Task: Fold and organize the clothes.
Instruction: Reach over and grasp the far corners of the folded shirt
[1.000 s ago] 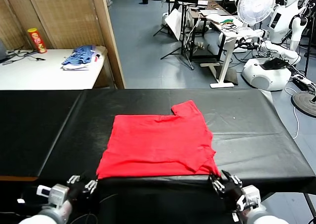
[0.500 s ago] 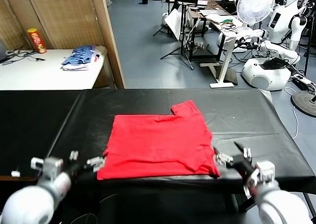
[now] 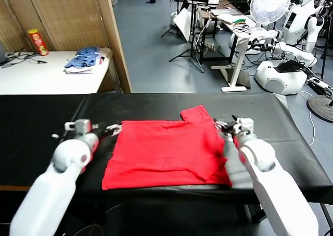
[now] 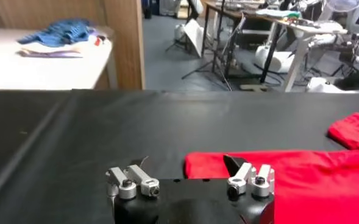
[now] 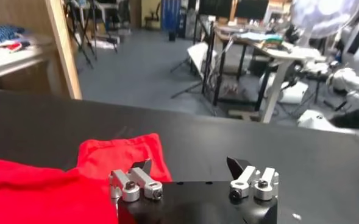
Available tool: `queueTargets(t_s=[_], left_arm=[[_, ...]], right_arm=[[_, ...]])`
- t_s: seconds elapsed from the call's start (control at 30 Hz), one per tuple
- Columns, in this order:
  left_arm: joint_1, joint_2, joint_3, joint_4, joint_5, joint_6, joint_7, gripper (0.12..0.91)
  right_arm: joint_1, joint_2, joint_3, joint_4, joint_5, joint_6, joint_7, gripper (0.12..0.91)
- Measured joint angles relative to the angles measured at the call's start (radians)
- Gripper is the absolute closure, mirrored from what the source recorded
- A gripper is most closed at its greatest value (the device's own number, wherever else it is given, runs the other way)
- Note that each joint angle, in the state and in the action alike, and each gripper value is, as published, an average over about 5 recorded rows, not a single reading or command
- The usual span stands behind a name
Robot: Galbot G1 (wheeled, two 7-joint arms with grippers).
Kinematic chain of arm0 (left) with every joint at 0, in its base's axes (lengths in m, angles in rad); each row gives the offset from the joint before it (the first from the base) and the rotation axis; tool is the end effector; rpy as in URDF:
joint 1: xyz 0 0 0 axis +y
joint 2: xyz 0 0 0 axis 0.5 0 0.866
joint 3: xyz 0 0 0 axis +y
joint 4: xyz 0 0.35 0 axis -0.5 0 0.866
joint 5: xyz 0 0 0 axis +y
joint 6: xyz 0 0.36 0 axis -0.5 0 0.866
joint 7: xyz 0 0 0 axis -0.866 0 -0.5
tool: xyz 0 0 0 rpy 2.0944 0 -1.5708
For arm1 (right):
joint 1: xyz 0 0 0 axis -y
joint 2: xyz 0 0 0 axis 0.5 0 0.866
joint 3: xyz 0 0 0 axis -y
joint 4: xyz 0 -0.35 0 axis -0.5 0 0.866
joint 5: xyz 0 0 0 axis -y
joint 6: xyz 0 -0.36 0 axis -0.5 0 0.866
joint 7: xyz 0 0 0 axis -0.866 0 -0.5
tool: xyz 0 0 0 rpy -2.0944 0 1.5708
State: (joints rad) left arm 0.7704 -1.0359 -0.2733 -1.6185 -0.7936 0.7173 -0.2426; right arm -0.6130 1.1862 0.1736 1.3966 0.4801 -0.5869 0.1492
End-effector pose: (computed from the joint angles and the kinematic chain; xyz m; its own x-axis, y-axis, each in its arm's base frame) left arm 0.4258 0.0930 -0.2239 -0.8422 0.1035 0.5291 0.0725 0.9942 -0.0790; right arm 0.4822 -0.0420 -0.2481 -0.8967 -0.0743 0.4363 -0.1172 0.9905 -0.0724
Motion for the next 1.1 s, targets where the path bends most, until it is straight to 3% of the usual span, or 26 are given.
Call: queueTargets(t_s=[0.3,0.37,0.47,0.63,0.73,0.83,1.1], left_arm=[[-0.112,-0.05,0.057,0.193,0.031,0.003,0.056,0.25],[-0.118,-0.057,0.062,0.214,0.037,0.002,0.07,0.311],[-0.122,-0.063,0.068,0.231,0.042,-0.002,0.09,0.469],[-0.124,-0.069,0.075,0.243,0.064,-0.012,0.11,0.754],[-0.126,-0.074,0.077,0.251,0.079,-0.019,0.118,0.877],[-0.127,-0.079,0.076,0.251,0.086,-0.024,0.126,0.903],[-0.135,-0.08,0.068,0.223,0.116,-0.052,0.131,0.904]], right_arm=[[0.098,0.076,-0.026,-0.185,-0.015,-0.005,-0.035,0.235],[0.105,0.087,-0.028,-0.207,-0.016,-0.007,-0.045,0.257],[0.111,0.1,-0.029,-0.23,-0.023,-0.007,-0.059,0.339],[0.11,0.115,-0.024,-0.243,-0.029,0.007,-0.068,0.593],[0.106,0.12,-0.014,-0.243,-0.027,0.013,-0.067,0.76],[0.101,0.122,-0.001,-0.239,-0.023,0.024,-0.065,0.878],[0.074,0.097,0.036,-0.179,0.038,0.131,-0.107,0.903]])
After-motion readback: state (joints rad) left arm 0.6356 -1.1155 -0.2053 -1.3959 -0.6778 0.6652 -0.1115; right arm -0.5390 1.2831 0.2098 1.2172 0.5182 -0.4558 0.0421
